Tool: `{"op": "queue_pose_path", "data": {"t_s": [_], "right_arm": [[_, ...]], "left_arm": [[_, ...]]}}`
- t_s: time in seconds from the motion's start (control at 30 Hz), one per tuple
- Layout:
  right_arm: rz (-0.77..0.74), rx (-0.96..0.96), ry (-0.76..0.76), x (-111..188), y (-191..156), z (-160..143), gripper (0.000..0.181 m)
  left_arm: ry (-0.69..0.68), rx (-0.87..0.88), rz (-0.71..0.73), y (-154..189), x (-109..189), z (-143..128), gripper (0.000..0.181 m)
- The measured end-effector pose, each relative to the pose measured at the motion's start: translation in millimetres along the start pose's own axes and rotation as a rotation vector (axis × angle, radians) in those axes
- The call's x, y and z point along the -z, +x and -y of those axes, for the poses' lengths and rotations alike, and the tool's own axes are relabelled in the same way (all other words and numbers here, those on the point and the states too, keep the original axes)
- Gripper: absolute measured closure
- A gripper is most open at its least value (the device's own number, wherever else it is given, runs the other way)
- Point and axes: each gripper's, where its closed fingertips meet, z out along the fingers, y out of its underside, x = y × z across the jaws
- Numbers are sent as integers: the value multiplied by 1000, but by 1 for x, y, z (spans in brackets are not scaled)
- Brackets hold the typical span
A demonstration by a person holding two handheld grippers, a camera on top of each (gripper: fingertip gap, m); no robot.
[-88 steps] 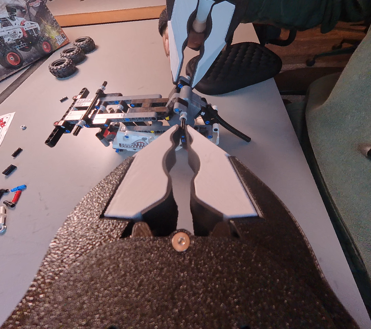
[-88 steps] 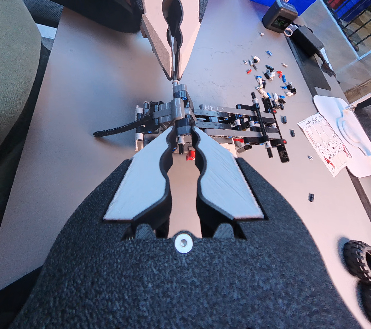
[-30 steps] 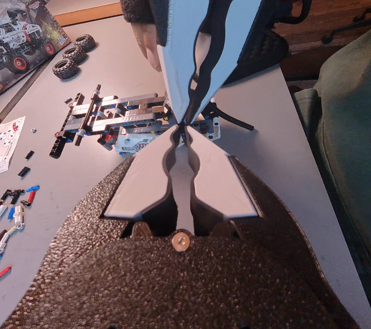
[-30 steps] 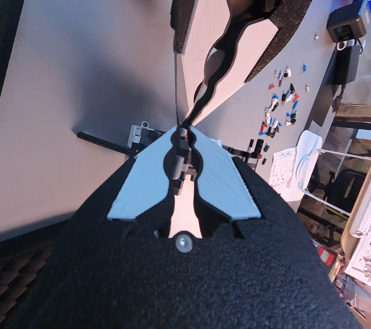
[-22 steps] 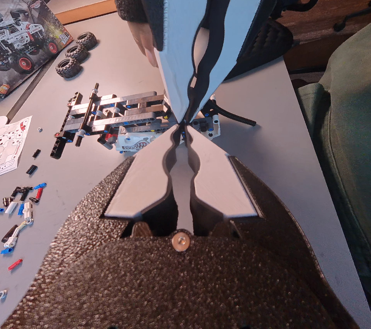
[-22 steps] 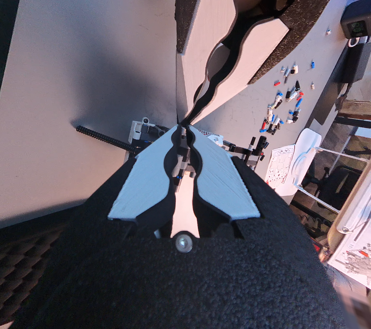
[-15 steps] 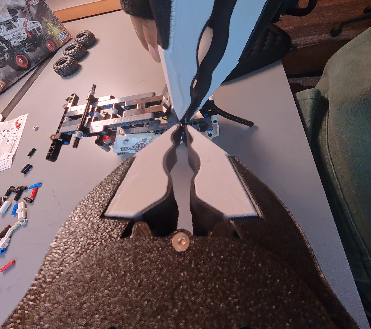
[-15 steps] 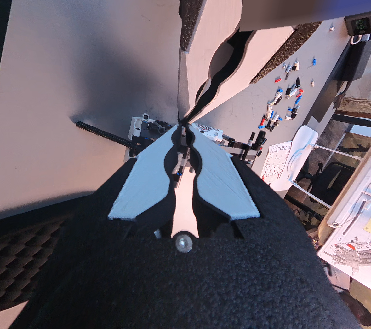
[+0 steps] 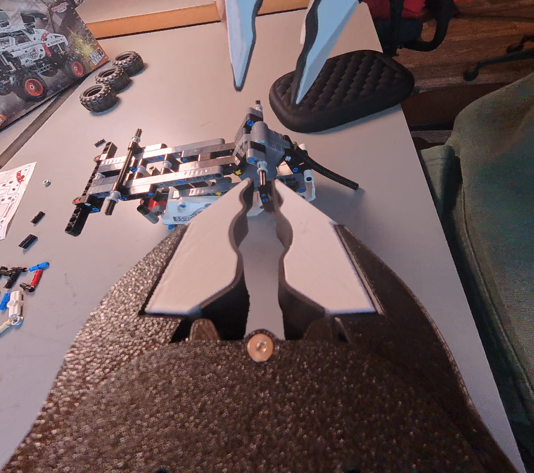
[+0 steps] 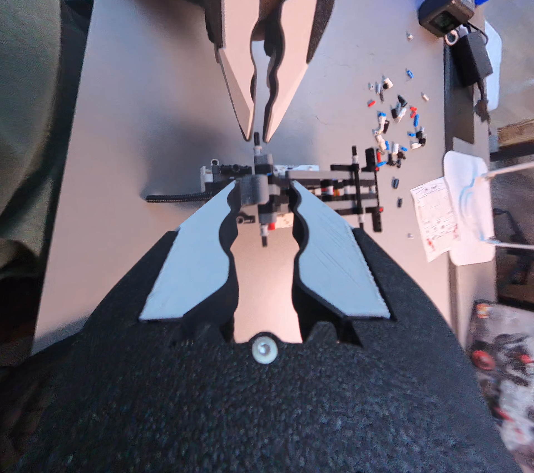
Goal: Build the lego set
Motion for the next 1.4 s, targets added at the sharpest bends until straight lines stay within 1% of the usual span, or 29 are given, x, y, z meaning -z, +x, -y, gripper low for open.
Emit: {"op": "queue_pose_path", "data": {"t_s": [0.1,0.17,0.27,0.37,0.47,0.63,0.7,0.83,0.93,1.07,1.13,1.23,1.27,1.4], "right_arm": [[-10,-118,67,12,-4,-27,152],[-54,-158,81,13,-3,-45,158],[-81,-191,122,12,-4,-55,163],[-104,-191,171,9,-1,-54,171],[-92,-174,184,3,0,-54,171],[-33,-179,231,0,0,-54,171],[-20,-170,239,-1,0,-54,173],[7,-162,272,-2,-2,-51,174],[26,-151,273,-5,-3,-50,174],[47,-141,281,-6,-4,-46,177],[43,-133,294,-7,-5,-42,177],[40,-129,306,-8,-7,-39,178],[37,-130,308,-8,-7,-39,178],[31,-145,303,-9,-7,-41,178]], "left_arm": [[19,21,-29,2,2,2,158],[26,35,-27,1,2,3,156],[17,45,-25,-2,-4,2,155],[21,59,-44,-2,-9,4,158],[8,48,-50,-2,-12,5,160],[-12,27,-41,-3,-11,4,170],[-22,20,-31,-5,-9,6,167],[-35,36,-24,-11,-7,20,164],[-120,88,-93,-6,-19,22,154],[-165,107,-133,-3,-41,33,155],[-215,63,-142,-1,-51,34,156],[-308,-15,-137,-1,-60,28,163],[-335,-42,-137,0,-61,26,166],[-407,-135,-114,-2,-61,23,168]]}}
